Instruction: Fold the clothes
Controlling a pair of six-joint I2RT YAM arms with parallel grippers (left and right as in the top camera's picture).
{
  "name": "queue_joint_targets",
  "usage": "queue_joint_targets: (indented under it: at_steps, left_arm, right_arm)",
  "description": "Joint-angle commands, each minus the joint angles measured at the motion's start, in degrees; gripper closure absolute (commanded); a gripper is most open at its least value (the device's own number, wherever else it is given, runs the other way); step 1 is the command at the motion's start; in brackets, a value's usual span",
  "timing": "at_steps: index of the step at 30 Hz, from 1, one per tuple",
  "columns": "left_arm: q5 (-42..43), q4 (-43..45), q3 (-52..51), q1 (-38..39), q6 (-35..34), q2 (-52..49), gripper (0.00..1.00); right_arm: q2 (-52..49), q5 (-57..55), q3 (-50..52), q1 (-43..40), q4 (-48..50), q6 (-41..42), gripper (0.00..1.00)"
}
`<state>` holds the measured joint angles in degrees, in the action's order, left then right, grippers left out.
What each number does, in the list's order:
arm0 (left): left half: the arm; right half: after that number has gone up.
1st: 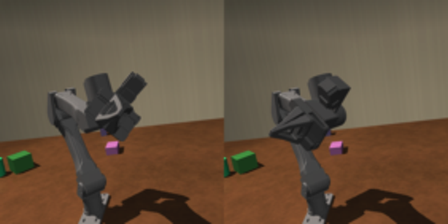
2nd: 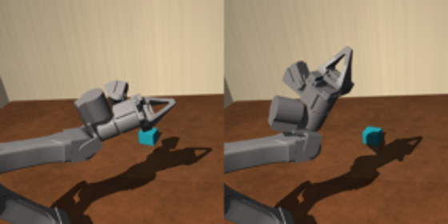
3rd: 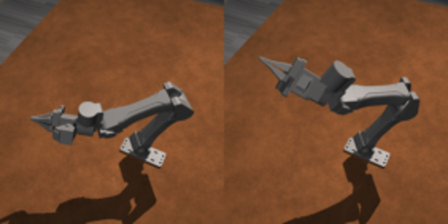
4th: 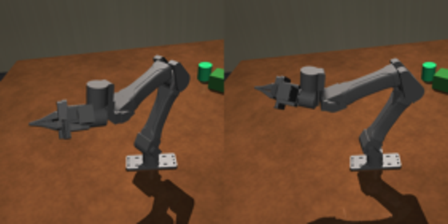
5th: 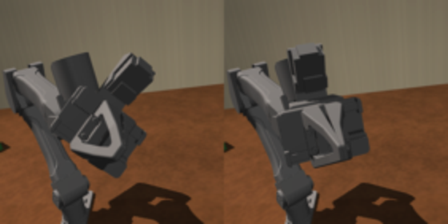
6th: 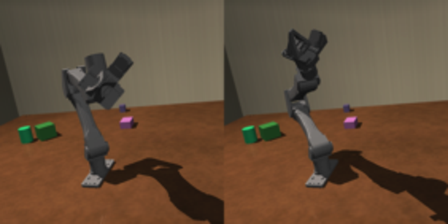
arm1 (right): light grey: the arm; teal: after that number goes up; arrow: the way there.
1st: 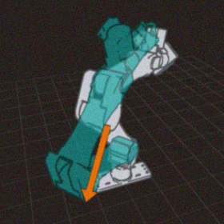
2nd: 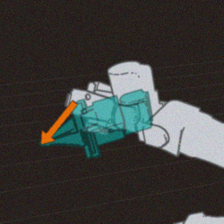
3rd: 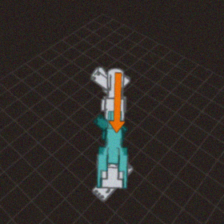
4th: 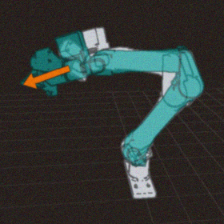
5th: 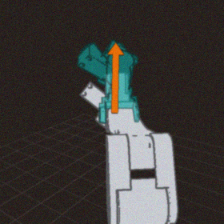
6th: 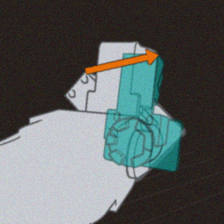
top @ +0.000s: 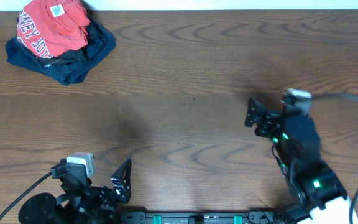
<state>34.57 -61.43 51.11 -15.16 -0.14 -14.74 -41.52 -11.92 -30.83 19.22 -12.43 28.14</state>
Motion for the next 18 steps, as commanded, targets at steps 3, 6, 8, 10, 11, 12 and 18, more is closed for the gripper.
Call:
queue_joint_targets:
  at_steps: [3,6,8,10,11,12,18]
  left_arm:
    - [0.98,0.17,-0.04,-0.13,0.52,0.13,0.02]
    - [0.98,0.2,-0.04,-0.13,0.52,0.13,0.02]
    - [0.98,0.2,-0.04,-0.13,0.52,0.13,0.02]
    - [0.98,0.2,-0.04,-0.13,0.52,0.13,0.02]
    - [0.98,0.17,-0.07,-0.13,0.52,0.13,0.02]
    - [0.98,0.17,-0.07,-0.13,0.52,0.13,0.02]
    - [0.98,0.2,-0.07,-0.13,0.52,0.13,0.02]
  right_arm:
    - [11.82,7.67,13.79,-7.82,9.73,0.57,0.01]
    - [17.33,8.37,20.59,-10.12,14.95,0.83,0.01]
    - [20.59,8.37,24.09,-10.8,17.62,0.81,0.01]
    - [23.41,8.44,26.38,-11.45,18.97,0.79,0.01]
    - [24.76,8.57,27.32,-11.82,19.23,0.74,0.01]
    - [26.03,8.57,28.13,-12.22,19.21,0.57,0.01]
    - [29.64,8.79,30.51,-14.58,19.23,0.0,0.01]
